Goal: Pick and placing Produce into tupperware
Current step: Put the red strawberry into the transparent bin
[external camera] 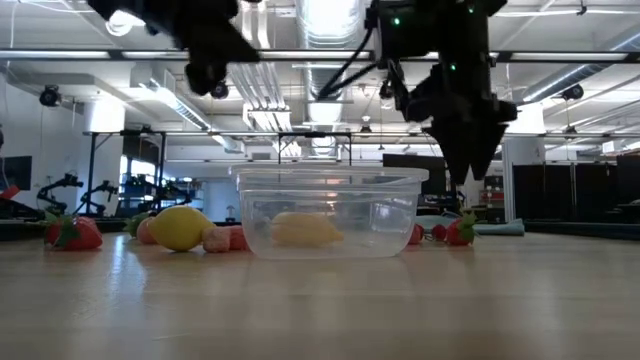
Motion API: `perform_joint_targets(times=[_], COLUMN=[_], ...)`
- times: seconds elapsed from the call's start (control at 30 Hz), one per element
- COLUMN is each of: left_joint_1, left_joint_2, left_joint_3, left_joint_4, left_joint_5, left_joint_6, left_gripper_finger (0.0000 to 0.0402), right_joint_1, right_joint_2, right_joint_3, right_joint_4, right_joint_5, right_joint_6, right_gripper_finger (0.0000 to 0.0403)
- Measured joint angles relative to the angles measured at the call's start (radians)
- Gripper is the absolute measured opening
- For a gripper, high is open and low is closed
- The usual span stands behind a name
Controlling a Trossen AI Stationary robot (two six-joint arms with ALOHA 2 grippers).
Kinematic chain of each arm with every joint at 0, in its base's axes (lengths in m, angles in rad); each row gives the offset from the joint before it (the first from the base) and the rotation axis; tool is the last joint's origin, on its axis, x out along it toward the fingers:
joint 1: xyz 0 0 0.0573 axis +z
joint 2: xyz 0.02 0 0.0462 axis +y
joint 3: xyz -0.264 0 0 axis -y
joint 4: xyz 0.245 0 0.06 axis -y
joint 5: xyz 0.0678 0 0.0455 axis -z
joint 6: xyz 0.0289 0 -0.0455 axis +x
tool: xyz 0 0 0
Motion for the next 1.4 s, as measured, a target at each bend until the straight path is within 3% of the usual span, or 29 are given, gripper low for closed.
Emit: perform_joint_targets(times=[0.13,0.37,0.8,1.4], left_joint_1=[0.000,0.001,0.000,0.000], left_joint_2=[0.012,-0.083,-0.241,-0.230], left_joint_3=[0.102,0.192,0.193,0.192], left_joint_4=[-0.048,-0.255,-0.265,-0.290], left_joint_5=[0.111,0.101,0.101,0.101], left_joint_6=[0.134,0.201,0.208,0.221], left_gripper_finger=[0.0000,0.0000,0.0000,0.0000], right_joint_1=[-0.002,-0.008,-0.056,-0.059], right_joint_2=[-0.001,-0.002,0.000,0.045], right_joint_3=[-0.074,-0.143,-0.257,-0.216], right_joint_4=[0.097,0.239,0.418,0.392], right_joint_5=[-0.060,-0.074,-0.062,-0.082], right_joint_6=[0.001,0.030,0.031,-0.012], right_gripper_finger=[0.0254,0.0251,0.0242,0.0155])
